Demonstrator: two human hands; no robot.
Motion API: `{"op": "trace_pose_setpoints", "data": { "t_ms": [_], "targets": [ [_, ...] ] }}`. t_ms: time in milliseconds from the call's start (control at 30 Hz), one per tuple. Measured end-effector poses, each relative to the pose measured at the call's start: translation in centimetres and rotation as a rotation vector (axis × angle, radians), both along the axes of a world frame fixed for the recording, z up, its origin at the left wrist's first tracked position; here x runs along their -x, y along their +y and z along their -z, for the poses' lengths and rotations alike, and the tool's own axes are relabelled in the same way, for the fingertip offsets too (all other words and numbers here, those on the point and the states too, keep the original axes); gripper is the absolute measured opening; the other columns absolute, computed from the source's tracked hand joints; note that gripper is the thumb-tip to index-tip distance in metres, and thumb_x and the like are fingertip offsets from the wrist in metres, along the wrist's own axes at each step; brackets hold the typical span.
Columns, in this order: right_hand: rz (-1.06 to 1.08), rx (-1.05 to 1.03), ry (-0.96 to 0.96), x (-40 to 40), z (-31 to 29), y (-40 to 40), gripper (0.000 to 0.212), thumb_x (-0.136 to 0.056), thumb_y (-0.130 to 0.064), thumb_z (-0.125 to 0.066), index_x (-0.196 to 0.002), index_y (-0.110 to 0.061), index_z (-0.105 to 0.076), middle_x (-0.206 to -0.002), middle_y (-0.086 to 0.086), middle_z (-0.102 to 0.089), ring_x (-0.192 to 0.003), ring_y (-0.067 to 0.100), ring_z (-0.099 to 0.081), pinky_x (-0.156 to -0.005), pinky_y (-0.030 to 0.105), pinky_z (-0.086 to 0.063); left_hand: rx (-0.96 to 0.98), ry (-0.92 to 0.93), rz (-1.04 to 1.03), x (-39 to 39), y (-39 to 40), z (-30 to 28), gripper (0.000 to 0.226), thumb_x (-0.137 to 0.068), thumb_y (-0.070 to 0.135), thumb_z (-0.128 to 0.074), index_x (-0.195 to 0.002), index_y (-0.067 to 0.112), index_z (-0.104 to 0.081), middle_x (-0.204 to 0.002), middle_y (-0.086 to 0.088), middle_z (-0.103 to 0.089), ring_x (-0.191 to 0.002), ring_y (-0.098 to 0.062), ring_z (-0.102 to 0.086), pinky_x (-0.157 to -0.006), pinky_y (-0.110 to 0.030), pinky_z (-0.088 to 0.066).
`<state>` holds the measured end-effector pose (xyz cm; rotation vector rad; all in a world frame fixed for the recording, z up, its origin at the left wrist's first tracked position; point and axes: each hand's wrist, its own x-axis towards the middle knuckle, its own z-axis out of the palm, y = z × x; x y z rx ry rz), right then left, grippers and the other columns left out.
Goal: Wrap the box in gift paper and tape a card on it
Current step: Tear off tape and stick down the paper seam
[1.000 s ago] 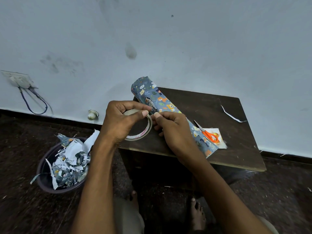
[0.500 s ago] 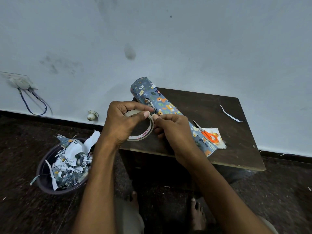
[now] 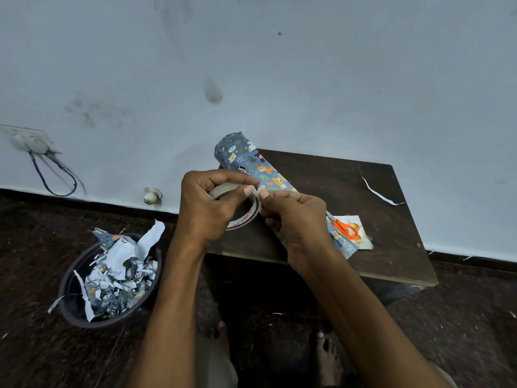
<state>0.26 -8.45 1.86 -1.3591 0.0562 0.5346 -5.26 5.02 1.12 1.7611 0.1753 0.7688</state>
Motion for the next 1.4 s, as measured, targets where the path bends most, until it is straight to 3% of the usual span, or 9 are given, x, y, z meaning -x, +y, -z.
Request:
{"op": "trace_pose_setpoints", "data": {
  "t_ms": [133, 267, 400, 567, 1033, 1167, 1400],
  "targets": [
    [0.035, 0.006, 0.058, -0.5, 0.0, 0.1, 0.008, -0.084, -0.008, -0.081, -0.077, -0.006, -0.079, -0.072, 0.011, -0.073, -0.066, 0.017, -0.063, -0.059, 0.026, -0.051, -0.057, -0.034, -0.01, -0.4, -0.5, 0.2, 0.01, -0.078, 0.004, -0.072, -0.084, 0.005, -0.08, -0.082, -0.004, -0.078, -0.08, -0.018, -0.075, -0.074, -0.025, -0.055],
    [0.035, 0.011, 0.095, -0.9, -0.4, -0.2, 0.016, -0.083, -0.008, -0.082, -0.067, -0.008, -0.078, -0.069, 0.012, -0.072, -0.064, 0.02, -0.063, -0.063, 0.031, -0.051, -0.144, -0.084, 0.003, -0.5, -1.1, -0.1, 0.012, -0.079, 0.001, -0.072, -0.083, 0.01, -0.079, -0.082, 0.003, -0.077, -0.079, -0.01, -0.074, -0.074, -0.02, -0.053],
    [0.044, 0.008, 0.056, -1.1, -1.1, -0.7, 0.021, -0.087, -0.004, -0.075, -0.066, -0.007, -0.074, -0.061, 0.008, -0.067, -0.057, 0.017, -0.06, -0.056, 0.028, -0.05, -0.152, -0.116, 0.01, -0.5, -1.7, -0.4, 0.017, -0.078, -0.002, -0.072, -0.083, 0.013, -0.078, -0.083, 0.008, -0.076, -0.08, -0.006, -0.074, -0.075, -0.018, -0.053],
    [0.038, 0.038, -0.02, -1.1, -0.9, -1.0, 0.017, -0.09, -0.008, -0.075, -0.073, -0.007, -0.075, -0.063, 0.008, -0.069, -0.062, 0.018, -0.061, -0.059, 0.028, -0.051, -0.163, -0.149, 0.008, -0.7, -2.2, -0.4, 0.016, -0.078, -0.004, -0.072, -0.084, 0.009, -0.078, -0.084, 0.005, -0.076, -0.079, -0.005, -0.074, -0.075, -0.018, -0.053],
    [-0.006, 0.105, -0.118, -1.4, -1.5, -1.1, 0.022, -0.091, 0.0, -0.069, -0.07, -0.009, -0.073, -0.057, 0.004, -0.064, -0.053, 0.01, -0.056, -0.05, 0.02, -0.048, -0.151, -0.182, 0.037, -0.7, -2.2, -0.1, 0.011, -0.078, -0.002, -0.072, -0.085, 0.004, -0.079, -0.086, -0.005, -0.078, -0.083, -0.015, -0.076, -0.078, -0.028, -0.058],
    [-0.029, 0.096, -0.068, -1.2, -1.6, -0.9, 0.027, -0.093, 0.0, -0.065, -0.068, -0.008, -0.07, -0.052, 0.001, -0.06, -0.049, 0.009, -0.054, -0.05, 0.021, -0.047, -0.155, -0.198, 0.014, -0.6, -2.4, -0.2, 0.016, -0.077, -0.003, -0.072, -0.084, 0.01, -0.078, -0.083, 0.002, -0.076, -0.08, -0.008, -0.074, -0.075, -0.02, -0.055],
    [-0.086, 0.161, 0.016, -1.5, -2.0, -0.7, 0.027, -0.099, -0.004, -0.056, -0.074, -0.003, -0.064, -0.046, -0.001, -0.055, -0.052, 0.015, -0.051, -0.054, 0.026, -0.043, -0.197, -0.214, 0.001, -0.8, -2.8, -0.2, 0.018, -0.076, -0.003, -0.074, -0.084, 0.012, -0.078, -0.083, 0.003, -0.076, -0.079, -0.008, -0.075, -0.073, -0.022, -0.055]
  ]
}}
